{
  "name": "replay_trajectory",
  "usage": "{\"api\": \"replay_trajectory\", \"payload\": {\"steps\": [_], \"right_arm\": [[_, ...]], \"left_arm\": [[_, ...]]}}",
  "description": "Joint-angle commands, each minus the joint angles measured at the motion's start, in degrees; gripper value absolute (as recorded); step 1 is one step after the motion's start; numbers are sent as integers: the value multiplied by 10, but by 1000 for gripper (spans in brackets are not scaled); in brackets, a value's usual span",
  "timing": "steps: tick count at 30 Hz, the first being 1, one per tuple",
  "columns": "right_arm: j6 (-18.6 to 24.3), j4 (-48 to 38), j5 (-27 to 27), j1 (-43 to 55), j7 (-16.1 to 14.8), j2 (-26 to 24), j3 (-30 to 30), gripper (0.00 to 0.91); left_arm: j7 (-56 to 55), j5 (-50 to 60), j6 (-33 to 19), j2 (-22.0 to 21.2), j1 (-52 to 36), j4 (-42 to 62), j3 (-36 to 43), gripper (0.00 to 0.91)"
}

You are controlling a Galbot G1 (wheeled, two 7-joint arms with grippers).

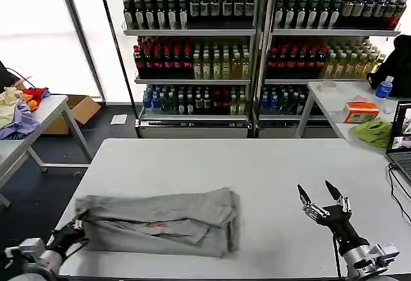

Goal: Fold and organize the clothes.

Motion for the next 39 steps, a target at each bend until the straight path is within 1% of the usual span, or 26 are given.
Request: {"api": "replay_trajectory", "payload": {"steps": [1,4,6,10,13,15,16,18,21,24,27,31,33,37,39], "right_arm": [[-3,-1,6,3,1,0,0,907],[-3,1,6,0,1,1,2,907],[-2,4,6,-2,1,2,3,907],[-2,8,5,-6,1,6,5,907],[-2,11,3,-12,1,10,7,907],[0,12,0,-17,1,11,7,907],[0,12,-1,-20,1,12,7,907],[2,13,-6,-25,0,16,9,907],[3,16,-11,-32,-1,22,11,907],[6,19,-14,-40,-1,26,13,907],[9,21,-18,-46,-1,28,15,907],[10,25,-20,-48,-1,33,14,907],[10,26,-20,-48,-1,34,15,907],[9,24,-20,-48,-1,33,17,907],[9,24,-19,-47,0,32,18,907]], "left_arm": [[21,-55,14,109,-12,40,-109,0],[20,-57,18,112,-13,30,-103,0],[5,-59,17,110,-13,10,-83,0],[-24,-90,25,95,-14,-65,-34,0],[-57,-103,40,78,-32,-115,37,0],[-74,-121,43,73,-42,-135,77,0],[-91,-142,46,70,-55,-149,117,0],[-114,-162,46,67,-76,-161,162,0],[-151,-201,49,59,-117,-161,242,0],[-177,-202,52,44,-153,-149,315,0],[-183,-201,55,33,-168,-138,360,0],[-180,-181,57,21,-174,-104,404,0],[-175,-177,65,15,-173,-86,415,0],[-148,-141,66,8,-162,-66,435,0],[-144,-140,66,2,-158,-57,439,0]]}}
